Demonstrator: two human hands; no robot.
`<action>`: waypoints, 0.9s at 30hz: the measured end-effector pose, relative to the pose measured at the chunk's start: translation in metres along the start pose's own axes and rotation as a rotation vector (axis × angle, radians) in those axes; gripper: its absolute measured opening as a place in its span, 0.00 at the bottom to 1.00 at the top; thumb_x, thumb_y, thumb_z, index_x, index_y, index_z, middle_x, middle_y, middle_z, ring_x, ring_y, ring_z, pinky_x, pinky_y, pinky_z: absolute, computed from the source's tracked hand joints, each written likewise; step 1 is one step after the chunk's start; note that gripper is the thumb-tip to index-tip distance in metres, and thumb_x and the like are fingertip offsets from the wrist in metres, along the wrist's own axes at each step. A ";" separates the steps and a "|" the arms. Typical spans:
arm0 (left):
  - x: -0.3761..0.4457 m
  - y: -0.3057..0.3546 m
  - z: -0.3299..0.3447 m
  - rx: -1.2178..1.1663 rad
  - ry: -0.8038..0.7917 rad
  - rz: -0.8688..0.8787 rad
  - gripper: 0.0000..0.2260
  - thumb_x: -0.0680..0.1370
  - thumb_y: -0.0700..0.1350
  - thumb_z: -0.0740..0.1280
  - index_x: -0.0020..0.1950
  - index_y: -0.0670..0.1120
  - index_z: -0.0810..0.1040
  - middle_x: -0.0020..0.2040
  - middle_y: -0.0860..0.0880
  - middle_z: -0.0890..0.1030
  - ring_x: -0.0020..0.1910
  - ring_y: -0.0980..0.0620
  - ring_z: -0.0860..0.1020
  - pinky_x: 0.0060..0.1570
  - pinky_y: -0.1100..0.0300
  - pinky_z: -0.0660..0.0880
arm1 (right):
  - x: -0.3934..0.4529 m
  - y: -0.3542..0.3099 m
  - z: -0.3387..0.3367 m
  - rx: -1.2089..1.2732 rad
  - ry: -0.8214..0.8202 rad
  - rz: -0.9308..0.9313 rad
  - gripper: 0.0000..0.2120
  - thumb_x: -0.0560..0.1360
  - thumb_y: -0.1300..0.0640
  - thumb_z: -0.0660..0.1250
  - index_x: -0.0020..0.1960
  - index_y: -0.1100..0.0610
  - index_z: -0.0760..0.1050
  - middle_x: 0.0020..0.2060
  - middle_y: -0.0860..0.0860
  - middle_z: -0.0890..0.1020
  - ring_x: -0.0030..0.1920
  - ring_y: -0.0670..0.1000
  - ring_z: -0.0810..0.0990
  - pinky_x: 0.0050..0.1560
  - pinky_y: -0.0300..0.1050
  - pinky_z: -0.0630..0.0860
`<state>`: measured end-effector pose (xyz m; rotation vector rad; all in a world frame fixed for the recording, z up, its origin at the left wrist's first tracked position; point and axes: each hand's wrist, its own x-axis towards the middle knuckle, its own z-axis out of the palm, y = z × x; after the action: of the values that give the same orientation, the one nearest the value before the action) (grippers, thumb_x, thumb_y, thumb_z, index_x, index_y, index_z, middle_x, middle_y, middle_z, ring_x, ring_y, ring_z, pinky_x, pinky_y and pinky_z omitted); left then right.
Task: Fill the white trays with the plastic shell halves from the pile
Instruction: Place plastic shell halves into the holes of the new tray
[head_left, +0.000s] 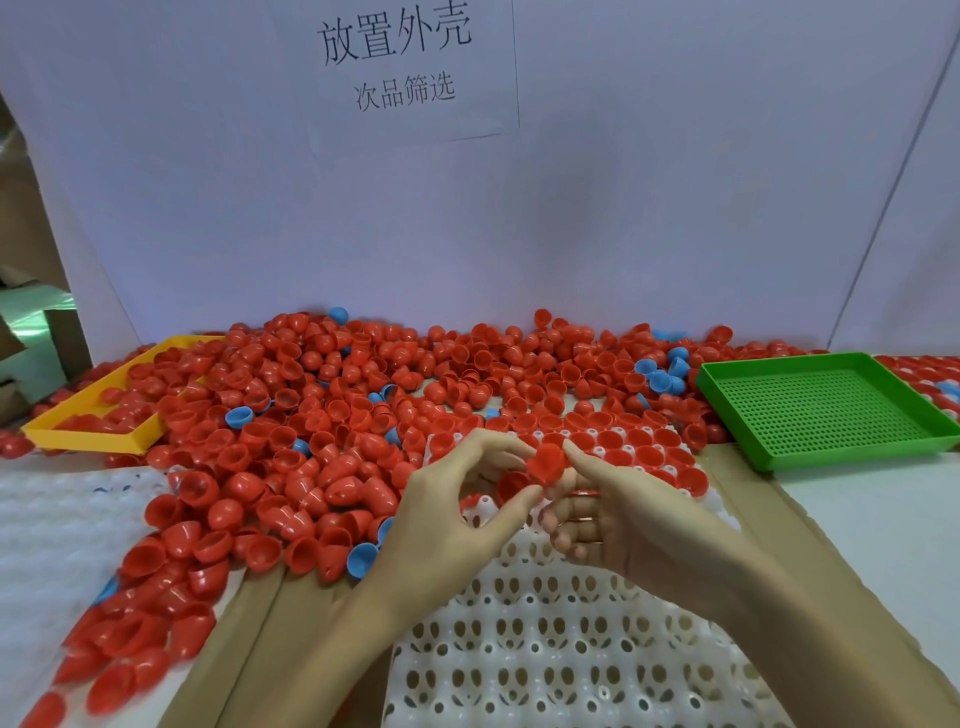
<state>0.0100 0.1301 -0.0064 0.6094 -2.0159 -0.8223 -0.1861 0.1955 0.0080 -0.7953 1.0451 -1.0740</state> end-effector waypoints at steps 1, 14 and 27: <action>0.000 -0.001 -0.001 -0.032 0.000 -0.031 0.13 0.80 0.42 0.75 0.62 0.53 0.81 0.55 0.58 0.84 0.59 0.54 0.83 0.58 0.64 0.78 | 0.001 0.000 0.000 -0.003 0.020 -0.017 0.27 0.79 0.36 0.68 0.57 0.60 0.82 0.48 0.60 0.84 0.42 0.52 0.83 0.43 0.43 0.81; 0.016 -0.029 -0.060 0.041 0.219 -0.337 0.06 0.80 0.41 0.73 0.49 0.52 0.84 0.44 0.56 0.86 0.40 0.54 0.85 0.43 0.64 0.80 | -0.006 0.004 0.010 -0.597 0.177 -0.328 0.08 0.83 0.57 0.67 0.57 0.49 0.84 0.51 0.46 0.87 0.51 0.46 0.86 0.50 0.42 0.83; 0.005 -0.024 -0.046 0.068 -0.212 -0.258 0.04 0.77 0.55 0.77 0.49 0.58 0.87 0.43 0.56 0.87 0.42 0.55 0.85 0.44 0.61 0.82 | 0.004 0.027 0.021 -0.791 0.223 -0.513 0.20 0.83 0.53 0.66 0.73 0.39 0.69 0.58 0.42 0.84 0.55 0.44 0.85 0.52 0.45 0.85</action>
<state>0.0490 0.0962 -0.0018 0.8656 -2.1926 -1.0095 -0.1571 0.2002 -0.0111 -1.6733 1.5337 -1.1912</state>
